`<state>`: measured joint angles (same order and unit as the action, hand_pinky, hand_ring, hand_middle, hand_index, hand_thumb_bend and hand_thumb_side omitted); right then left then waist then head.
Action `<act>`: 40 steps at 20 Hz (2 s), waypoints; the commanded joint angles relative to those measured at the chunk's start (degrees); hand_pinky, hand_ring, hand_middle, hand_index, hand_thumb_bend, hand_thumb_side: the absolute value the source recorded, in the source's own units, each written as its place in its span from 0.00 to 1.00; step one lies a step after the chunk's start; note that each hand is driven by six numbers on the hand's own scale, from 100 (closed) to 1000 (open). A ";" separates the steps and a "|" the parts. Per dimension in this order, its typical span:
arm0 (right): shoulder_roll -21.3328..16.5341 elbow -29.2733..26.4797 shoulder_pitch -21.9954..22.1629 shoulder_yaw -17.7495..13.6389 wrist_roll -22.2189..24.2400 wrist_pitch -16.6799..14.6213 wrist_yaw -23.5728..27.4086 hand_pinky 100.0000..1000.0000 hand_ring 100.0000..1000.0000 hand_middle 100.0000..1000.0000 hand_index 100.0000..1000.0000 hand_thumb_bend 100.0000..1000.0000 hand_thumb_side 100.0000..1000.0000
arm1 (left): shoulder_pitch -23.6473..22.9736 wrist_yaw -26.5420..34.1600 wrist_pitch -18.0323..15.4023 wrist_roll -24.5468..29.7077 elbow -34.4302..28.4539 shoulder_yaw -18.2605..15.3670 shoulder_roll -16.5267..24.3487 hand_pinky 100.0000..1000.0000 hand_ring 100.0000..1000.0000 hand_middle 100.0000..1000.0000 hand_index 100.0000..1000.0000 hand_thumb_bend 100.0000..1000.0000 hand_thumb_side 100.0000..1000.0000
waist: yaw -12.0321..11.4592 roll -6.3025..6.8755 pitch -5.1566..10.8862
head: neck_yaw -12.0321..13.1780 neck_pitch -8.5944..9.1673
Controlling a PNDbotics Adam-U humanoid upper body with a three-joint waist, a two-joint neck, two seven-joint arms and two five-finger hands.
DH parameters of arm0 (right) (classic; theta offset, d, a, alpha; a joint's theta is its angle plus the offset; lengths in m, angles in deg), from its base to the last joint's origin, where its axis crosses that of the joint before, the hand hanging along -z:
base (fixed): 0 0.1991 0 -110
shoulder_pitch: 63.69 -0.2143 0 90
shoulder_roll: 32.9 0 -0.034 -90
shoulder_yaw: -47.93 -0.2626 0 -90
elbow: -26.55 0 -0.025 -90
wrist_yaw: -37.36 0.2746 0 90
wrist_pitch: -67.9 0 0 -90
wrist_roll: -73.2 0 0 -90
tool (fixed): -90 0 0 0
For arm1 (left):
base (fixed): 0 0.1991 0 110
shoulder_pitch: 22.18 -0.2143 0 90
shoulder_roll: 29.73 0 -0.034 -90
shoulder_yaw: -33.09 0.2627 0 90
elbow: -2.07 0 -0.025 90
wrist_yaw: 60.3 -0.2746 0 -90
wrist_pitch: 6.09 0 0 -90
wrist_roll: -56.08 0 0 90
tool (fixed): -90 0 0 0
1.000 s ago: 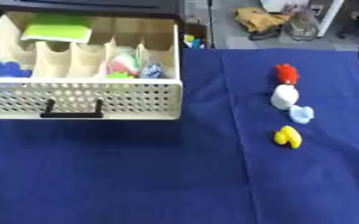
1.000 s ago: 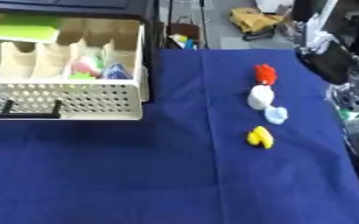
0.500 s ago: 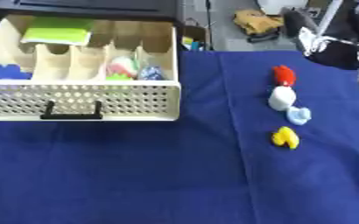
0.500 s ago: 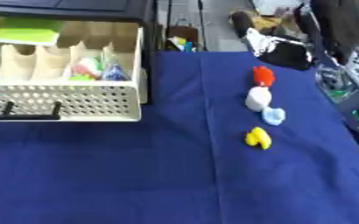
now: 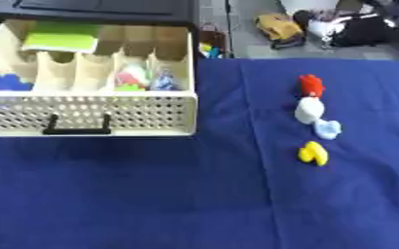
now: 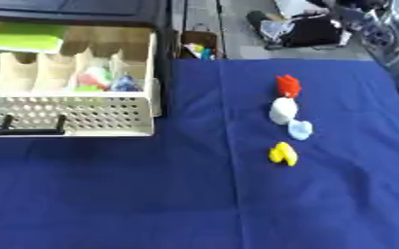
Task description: Pick up objects from table and place into drawer.
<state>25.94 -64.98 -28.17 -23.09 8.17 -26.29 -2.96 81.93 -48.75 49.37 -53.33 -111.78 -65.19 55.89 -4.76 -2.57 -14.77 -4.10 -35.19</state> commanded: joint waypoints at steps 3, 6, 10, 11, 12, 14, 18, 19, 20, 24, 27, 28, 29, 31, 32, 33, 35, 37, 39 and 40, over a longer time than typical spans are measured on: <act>-3.08 -1.89 -0.17 -1.89 9.10 2.22 4.53 0.65 0.75 0.55 0.81 0.30 0.71 | 0.29 0.25 -0.03 0.27 -0.75 -0.14 1.19 0.33 0.51 0.57 0.80 0.17 0.99 | 0.07 0.11 1.10 | 0.09 0.72; -3.96 -2.50 0.90 -2.19 11.60 3.65 6.62 0.66 0.76 0.54 0.82 0.29 0.64 | 0.35 0.26 -0.01 0.27 -0.75 -0.14 1.18 0.33 0.51 0.57 0.80 0.17 0.99 | 0.13 0.10 1.03 | 0.13 0.96; -5.63 -3.55 2.78 -2.03 14.33 5.34 8.34 0.67 0.78 0.55 0.83 0.29 0.50 | 0.47 0.32 -0.05 0.28 -0.75 -0.12 1.24 0.33 0.51 0.57 0.80 0.17 0.99 | 0.23 0.09 0.95 | 0.09 1.14; -5.93 -3.82 3.18 -1.99 14.96 5.85 8.61 0.67 0.78 0.55 0.83 0.29 0.48 | 0.50 0.34 -0.05 0.28 -0.75 -0.12 1.23 0.33 0.51 0.57 0.80 0.17 0.99 | 0.24 0.08 0.93 | 0.08 1.19; -6.16 -4.06 3.54 -1.97 15.54 6.38 8.90 0.67 0.79 0.55 0.83 0.30 0.42 | 0.53 0.36 -0.04 0.29 -0.75 -0.11 1.22 0.33 0.51 0.57 0.80 0.17 0.99 | 0.26 0.08 0.90 | 0.07 1.24; -6.65 -4.51 4.31 -1.83 16.86 7.75 9.42 0.67 0.80 0.55 0.84 0.29 0.34 | 0.57 0.38 -0.04 0.31 -0.75 -0.10 1.22 0.33 0.51 0.57 0.80 0.17 0.99 | 0.25 0.10 0.89 | 0.07 1.36; -7.31 -5.97 5.45 -1.37 18.57 10.29 10.57 0.68 0.81 0.57 0.84 0.29 0.33 | 0.61 0.46 -0.04 0.31 -0.75 -0.10 1.22 0.33 0.51 0.57 0.80 0.17 0.99 | 0.25 0.12 0.90 | -0.04 1.44; -7.57 -6.36 5.84 -1.13 18.93 10.97 10.83 0.68 0.81 0.57 0.84 0.30 0.33 | 0.63 0.47 -0.05 0.32 -0.75 -0.10 1.23 0.33 0.51 0.57 0.80 0.17 0.99 | 0.28 0.12 0.91 | -0.08 1.46; -7.81 -6.80 6.21 -0.93 19.24 11.58 11.03 0.68 0.81 0.57 0.84 0.30 0.33 | 0.65 0.50 -0.05 0.33 -0.75 -0.10 1.23 0.33 0.51 0.57 0.80 0.17 0.99 | 0.31 0.12 0.91 | -0.12 1.47; -8.59 -8.46 7.75 -0.14 20.24 13.37 11.68 0.68 0.82 0.58 0.84 0.38 0.38 | 0.77 0.57 -0.01 0.35 -0.75 -0.08 1.20 0.33 0.51 0.57 0.80 0.17 0.99 | 0.39 0.11 0.82 | -0.24 1.58; -9.03 -8.55 8.99 0.46 20.90 14.52 11.73 0.67 0.81 0.58 0.84 0.40 0.38 | 0.85 0.61 -0.01 0.38 -0.75 -0.08 1.16 0.33 0.51 0.57 0.80 0.17 0.98 | 0.33 0.14 0.73 | -0.40 1.70; -9.12 -8.43 9.35 0.73 21.12 14.91 11.82 0.67 0.81 0.58 0.84 0.41 0.37 | 0.86 0.62 -0.02 0.38 -0.75 -0.08 1.14 0.33 0.51 0.57 0.80 0.17 0.98 | 0.28 0.16 0.69 | -0.43 1.75; -9.12 -8.42 9.70 1.10 21.38 15.23 12.05 0.67 0.81 0.58 0.84 0.41 0.37 | 0.90 0.63 -0.03 0.38 -0.75 -0.08 1.11 0.33 0.51 0.57 0.80 0.17 0.98 | 0.24 0.18 0.62 | -0.48 1.81; -9.09 -8.61 10.22 1.75 21.94 15.80 12.50 0.67 0.81 0.58 0.84 0.41 0.36 | 0.98 0.64 -0.04 0.42 -0.75 -0.05 1.05 0.33 0.51 0.57 0.80 0.17 0.98 | 0.22 0.21 0.50 | -0.59 1.87; -9.10 -8.72 10.42 2.03 22.23 16.06 12.70 0.67 0.81 0.59 0.84 0.42 0.36 | 1.00 0.64 -0.03 0.44 -0.75 -0.03 1.02 0.33 0.51 0.57 0.80 0.17 0.98 | 0.22 0.23 0.45 | -0.63 1.88; -9.13 -8.81 10.63 2.28 22.55 16.30 12.87 0.67 0.81 0.59 0.84 0.41 0.36 | 1.02 0.64 -0.03 0.45 -0.75 -0.03 1.00 0.33 0.51 0.57 0.80 0.17 0.98 | 0.22 0.24 0.41 | -0.69 1.88; -9.18 -9.03 11.04 2.65 23.10 16.71 13.10 0.67 0.81 0.60 0.85 0.41 0.35 | 1.07 0.64 -0.05 0.47 -0.75 -0.02 0.98 0.33 0.51 0.57 0.80 0.17 0.98 | 0.24 0.23 0.32 | -0.77 1.88; -9.19 -9.24 11.37 2.88 23.49 17.08 13.31 0.67 0.80 0.60 0.85 0.41 0.36 | 1.10 0.62 -0.02 0.51 -0.75 0.00 0.92 0.33 0.51 0.57 0.80 0.17 0.98 | 0.25 0.22 0.22 | -0.79 1.92; -9.21 -9.42 11.48 2.95 23.62 17.37 13.39 0.67 0.80 0.60 0.85 0.41 0.36 | 1.12 0.60 0.00 0.53 -0.75 0.01 0.89 0.33 0.51 0.57 0.80 0.17 0.98 | 0.25 0.22 0.18 | -0.79 1.94; -9.22 -9.50 11.51 2.96 23.66 17.47 13.42 0.67 0.80 0.60 0.85 0.41 0.36 | 1.13 0.59 0.01 0.54 -0.75 0.01 0.89 0.33 0.51 0.57 0.80 0.17 0.98 | 0.25 0.22 0.18 | -0.79 1.94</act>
<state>19.28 -73.54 -16.02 -19.50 31.77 -9.18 10.00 82.47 -48.26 49.39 -52.94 -111.78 -65.19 55.90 -4.57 -2.52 -15.49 -4.74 -33.68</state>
